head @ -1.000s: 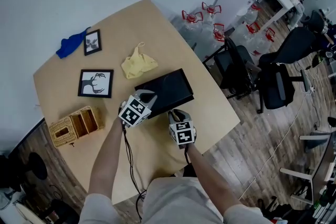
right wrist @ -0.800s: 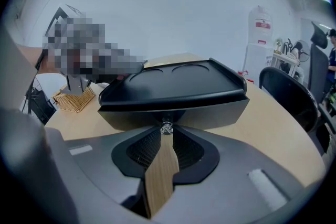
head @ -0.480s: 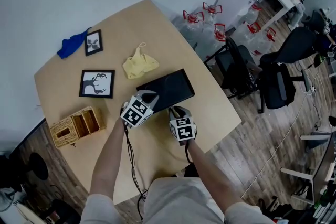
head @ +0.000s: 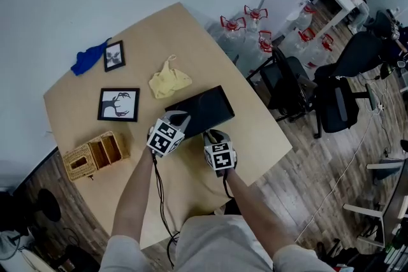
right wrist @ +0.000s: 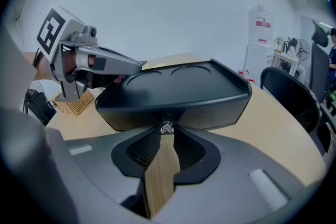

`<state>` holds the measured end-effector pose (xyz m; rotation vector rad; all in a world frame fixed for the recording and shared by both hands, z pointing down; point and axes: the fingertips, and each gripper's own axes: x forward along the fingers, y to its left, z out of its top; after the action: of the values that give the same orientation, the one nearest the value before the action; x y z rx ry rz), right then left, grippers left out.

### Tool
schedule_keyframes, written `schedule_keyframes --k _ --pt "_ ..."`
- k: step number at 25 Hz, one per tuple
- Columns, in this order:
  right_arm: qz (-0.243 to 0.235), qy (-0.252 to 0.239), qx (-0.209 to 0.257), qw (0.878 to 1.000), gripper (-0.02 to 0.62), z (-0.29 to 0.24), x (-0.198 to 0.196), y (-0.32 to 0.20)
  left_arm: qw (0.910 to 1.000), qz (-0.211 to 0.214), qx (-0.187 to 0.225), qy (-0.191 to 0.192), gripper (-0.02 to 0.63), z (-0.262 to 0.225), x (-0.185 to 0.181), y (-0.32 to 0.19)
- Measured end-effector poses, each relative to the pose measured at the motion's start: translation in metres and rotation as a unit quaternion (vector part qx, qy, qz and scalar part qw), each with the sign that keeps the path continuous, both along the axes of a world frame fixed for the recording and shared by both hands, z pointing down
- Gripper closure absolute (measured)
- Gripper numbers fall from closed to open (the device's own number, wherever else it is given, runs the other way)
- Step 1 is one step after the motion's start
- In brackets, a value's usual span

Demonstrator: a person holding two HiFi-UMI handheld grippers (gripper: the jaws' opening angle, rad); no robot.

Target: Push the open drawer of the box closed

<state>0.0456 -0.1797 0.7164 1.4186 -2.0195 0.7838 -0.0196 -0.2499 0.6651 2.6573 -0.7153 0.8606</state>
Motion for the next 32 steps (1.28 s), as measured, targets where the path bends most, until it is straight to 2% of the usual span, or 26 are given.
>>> schedule_keyframes --k 8,12,19,23,27,32 --pt "0.019 -0.005 0.007 1.0 0.52 -0.014 0.021 0.014 0.9972 -0.069 0.017 0.022 0.554 -0.004 -0.008 -0.009" --pt "0.016 -0.012 0.018 1.0 0.52 -0.026 0.029 0.023 0.9907 -0.121 0.021 0.058 0.554 -0.013 -0.016 -0.012" --pt "0.004 -0.032 0.039 0.999 0.52 -0.042 0.034 0.042 0.9796 -0.168 0.058 0.094 0.554 -0.051 -0.013 0.028" --pt "-0.001 -0.039 0.05 0.998 0.52 -0.049 0.032 0.048 0.9713 -0.215 0.043 0.092 0.554 -0.043 -0.024 0.065" --pt "0.0 -0.044 0.062 0.997 0.52 -0.06 0.037 0.052 0.9669 -0.244 0.028 0.068 0.554 -0.028 -0.034 0.1" --pt "0.016 -0.055 0.065 0.996 0.52 -0.066 0.046 0.062 0.9518 -0.295 0.009 0.084 0.554 -0.034 -0.041 0.126"
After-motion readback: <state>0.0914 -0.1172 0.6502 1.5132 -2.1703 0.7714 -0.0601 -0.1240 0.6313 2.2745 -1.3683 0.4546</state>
